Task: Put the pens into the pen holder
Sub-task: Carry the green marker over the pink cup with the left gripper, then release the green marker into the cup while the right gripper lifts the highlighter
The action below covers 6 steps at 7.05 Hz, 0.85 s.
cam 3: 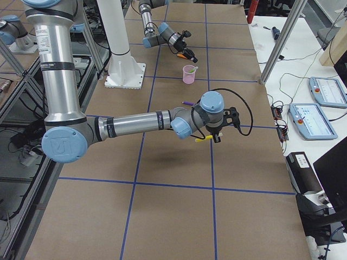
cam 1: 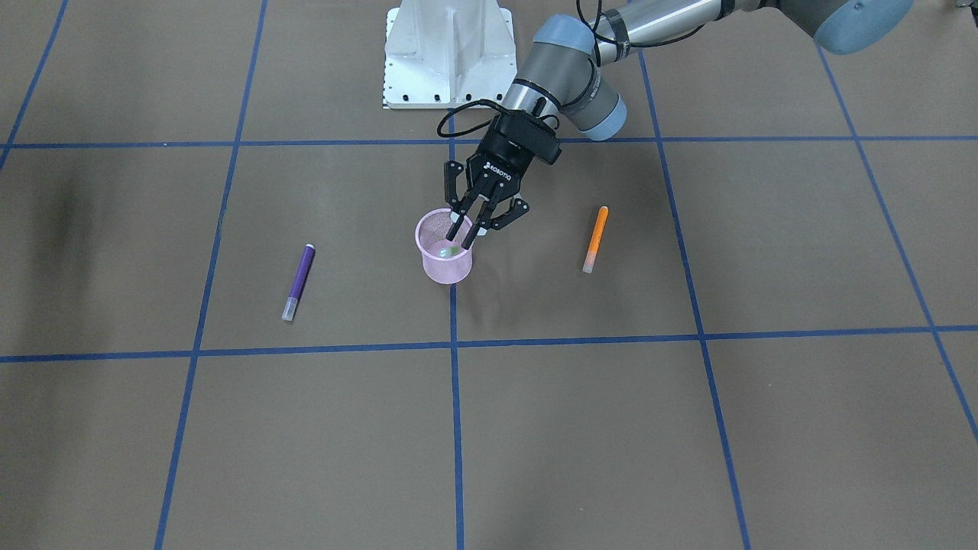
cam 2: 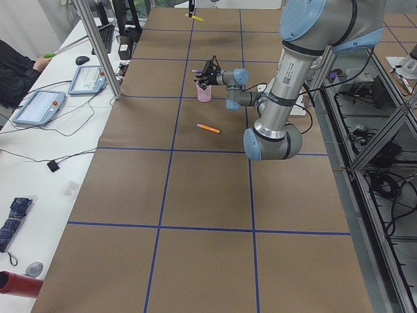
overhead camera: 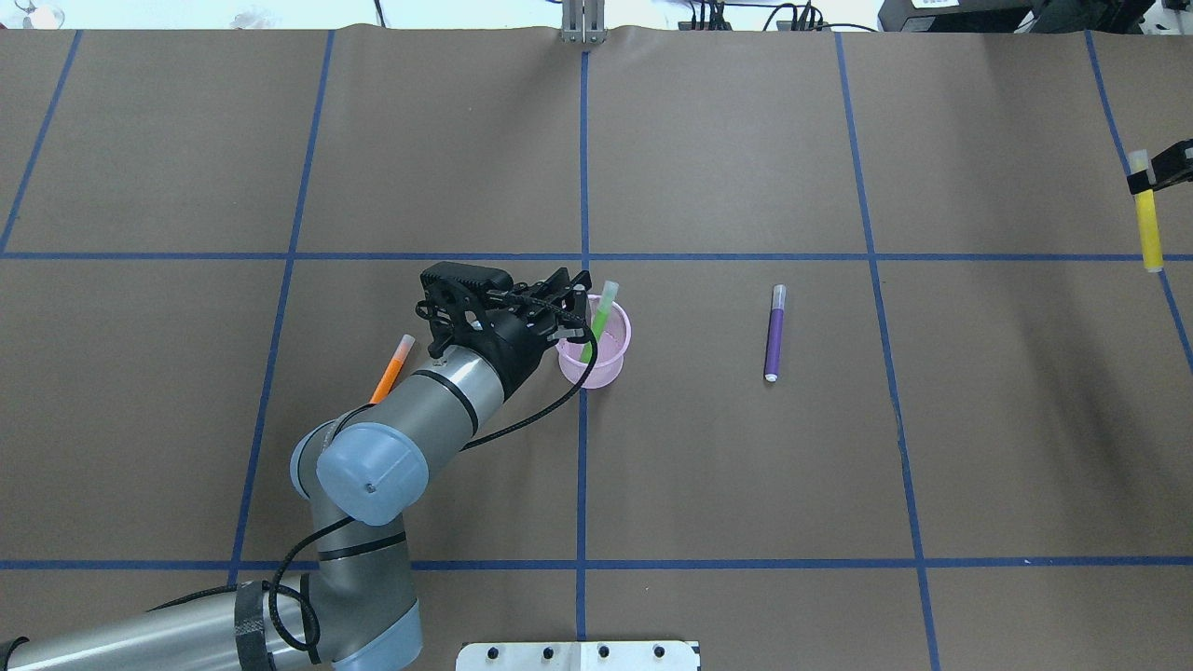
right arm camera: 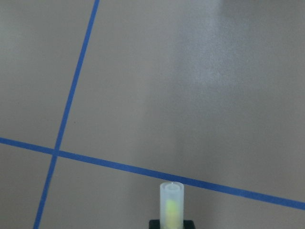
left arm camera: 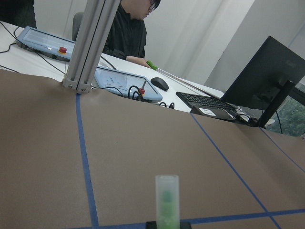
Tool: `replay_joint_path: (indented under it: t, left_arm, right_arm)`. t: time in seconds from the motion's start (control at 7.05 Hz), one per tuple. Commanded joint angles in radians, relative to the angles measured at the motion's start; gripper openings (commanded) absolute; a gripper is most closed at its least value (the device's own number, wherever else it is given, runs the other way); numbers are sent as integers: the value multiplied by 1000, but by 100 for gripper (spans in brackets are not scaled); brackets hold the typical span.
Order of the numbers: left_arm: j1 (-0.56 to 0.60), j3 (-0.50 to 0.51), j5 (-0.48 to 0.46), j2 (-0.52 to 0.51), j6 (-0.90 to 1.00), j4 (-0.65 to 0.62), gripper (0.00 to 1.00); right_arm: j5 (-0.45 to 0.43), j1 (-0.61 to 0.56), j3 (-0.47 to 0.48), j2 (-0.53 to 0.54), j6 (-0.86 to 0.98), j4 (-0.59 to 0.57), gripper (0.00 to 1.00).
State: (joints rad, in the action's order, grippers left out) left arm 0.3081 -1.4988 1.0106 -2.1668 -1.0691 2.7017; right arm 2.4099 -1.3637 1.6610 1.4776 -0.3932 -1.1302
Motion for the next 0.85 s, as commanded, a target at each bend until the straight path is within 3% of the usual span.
replay_joint_path:
  t: [0.0,0.28,0.43,0.71]
  left_arm:
    - [-7,-56,8,-30,-2,-11,95]
    - [47,-110,152,-1,-29,-107,95]
    - [109,-115,289,13,-72,-188,95]
    - [285,-226,669,74,-84,-470,95]
  right_arm:
    - [-9,0,55,-14,-19,80,0]
    - [-69,18,60,-45,-231,298,0]
    - [-115,46,60,-46,-283,400,0]
    - [-132,67,77,-63,-337,507,0]
